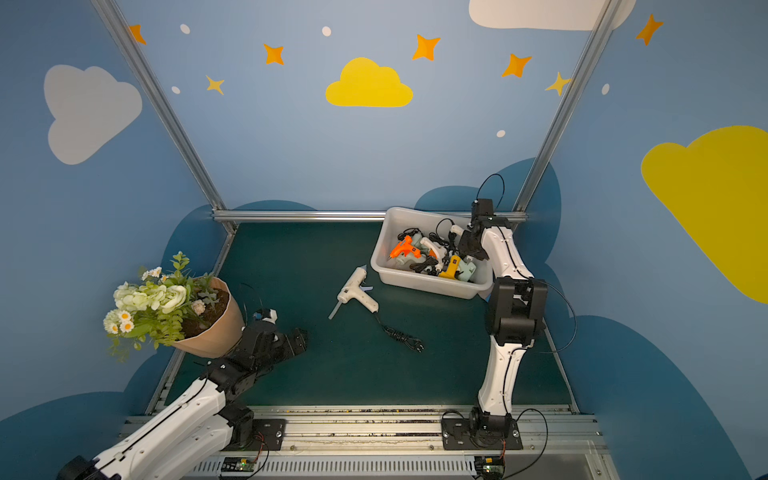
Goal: Put the hot melt glue gun into the storage box
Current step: Place the hot melt adhesive gun in the storage box.
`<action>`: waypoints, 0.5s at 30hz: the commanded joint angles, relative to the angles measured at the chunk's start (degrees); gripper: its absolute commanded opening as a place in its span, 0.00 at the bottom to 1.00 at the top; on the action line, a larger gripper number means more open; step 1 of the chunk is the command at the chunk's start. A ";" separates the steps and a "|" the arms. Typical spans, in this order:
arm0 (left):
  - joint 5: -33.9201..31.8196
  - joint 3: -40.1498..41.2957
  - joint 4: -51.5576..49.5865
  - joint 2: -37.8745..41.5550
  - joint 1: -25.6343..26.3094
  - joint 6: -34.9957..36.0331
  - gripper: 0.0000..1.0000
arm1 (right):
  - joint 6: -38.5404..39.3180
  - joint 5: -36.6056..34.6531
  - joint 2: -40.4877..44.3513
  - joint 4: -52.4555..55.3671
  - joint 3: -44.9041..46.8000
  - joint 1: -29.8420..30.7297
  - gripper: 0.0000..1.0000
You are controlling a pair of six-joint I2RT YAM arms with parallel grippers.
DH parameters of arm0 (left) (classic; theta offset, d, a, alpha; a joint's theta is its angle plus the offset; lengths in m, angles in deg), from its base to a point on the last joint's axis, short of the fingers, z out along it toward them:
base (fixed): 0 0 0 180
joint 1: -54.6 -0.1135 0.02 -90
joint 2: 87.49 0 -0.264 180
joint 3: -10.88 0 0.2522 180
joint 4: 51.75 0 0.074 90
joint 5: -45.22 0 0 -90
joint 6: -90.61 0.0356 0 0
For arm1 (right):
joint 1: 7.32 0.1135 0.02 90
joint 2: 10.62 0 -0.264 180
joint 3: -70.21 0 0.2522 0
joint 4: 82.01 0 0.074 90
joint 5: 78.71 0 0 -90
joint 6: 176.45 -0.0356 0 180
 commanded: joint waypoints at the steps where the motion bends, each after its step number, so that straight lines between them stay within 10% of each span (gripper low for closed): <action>1: 0.46 -0.92 0.72 -0.42 -0.19 1.32 1.00 | 1.50 -1.71 -2.54 7.38 -4.71 0.33 0.00; 15: 2.79 -6.67 5.34 -10.82 -0.34 7.90 1.00 | 2.97 -3.15 -1.68 9.04 -3.45 1.33 0.55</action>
